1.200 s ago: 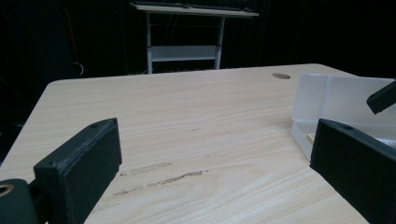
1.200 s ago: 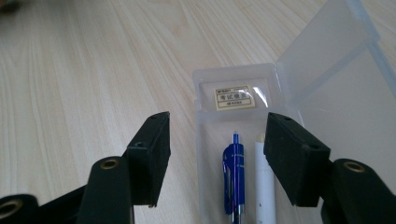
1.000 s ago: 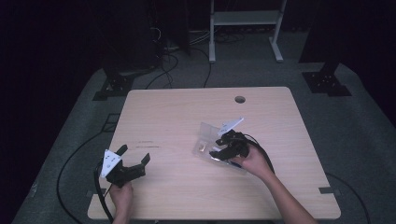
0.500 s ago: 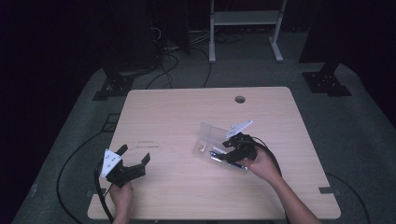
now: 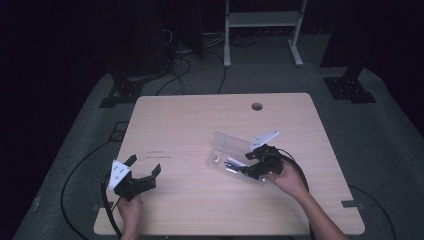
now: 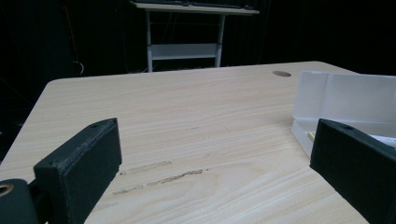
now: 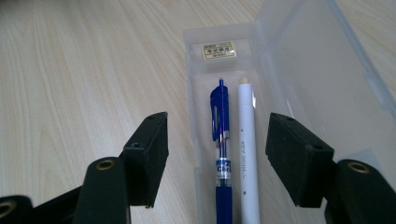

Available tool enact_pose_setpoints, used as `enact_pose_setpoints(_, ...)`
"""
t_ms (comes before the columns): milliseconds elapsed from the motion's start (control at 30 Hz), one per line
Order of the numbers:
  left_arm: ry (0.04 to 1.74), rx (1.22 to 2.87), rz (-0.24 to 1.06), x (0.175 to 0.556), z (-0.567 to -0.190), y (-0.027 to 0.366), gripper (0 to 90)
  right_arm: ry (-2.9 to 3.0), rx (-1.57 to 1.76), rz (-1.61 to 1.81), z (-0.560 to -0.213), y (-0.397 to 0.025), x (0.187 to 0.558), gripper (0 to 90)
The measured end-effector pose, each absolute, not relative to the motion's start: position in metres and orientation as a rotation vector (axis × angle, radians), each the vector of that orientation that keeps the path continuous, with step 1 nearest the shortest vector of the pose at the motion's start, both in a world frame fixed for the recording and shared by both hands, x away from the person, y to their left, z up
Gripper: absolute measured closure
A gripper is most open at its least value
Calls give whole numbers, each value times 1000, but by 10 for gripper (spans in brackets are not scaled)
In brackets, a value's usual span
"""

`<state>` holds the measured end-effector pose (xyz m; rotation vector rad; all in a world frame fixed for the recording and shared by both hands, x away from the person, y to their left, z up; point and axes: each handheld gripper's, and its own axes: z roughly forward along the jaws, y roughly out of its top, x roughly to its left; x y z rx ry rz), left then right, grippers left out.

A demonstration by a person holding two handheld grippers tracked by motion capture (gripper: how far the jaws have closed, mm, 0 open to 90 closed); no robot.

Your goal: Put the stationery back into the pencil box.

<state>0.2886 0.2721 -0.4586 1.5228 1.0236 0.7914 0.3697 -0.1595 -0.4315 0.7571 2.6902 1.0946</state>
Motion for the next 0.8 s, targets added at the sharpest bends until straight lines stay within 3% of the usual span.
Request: enact_pose_setpoints(800, 1023, 1527, 793, 289, -459, 271, 11, 2659, 796, 1092, -432, -188, 358, 377)
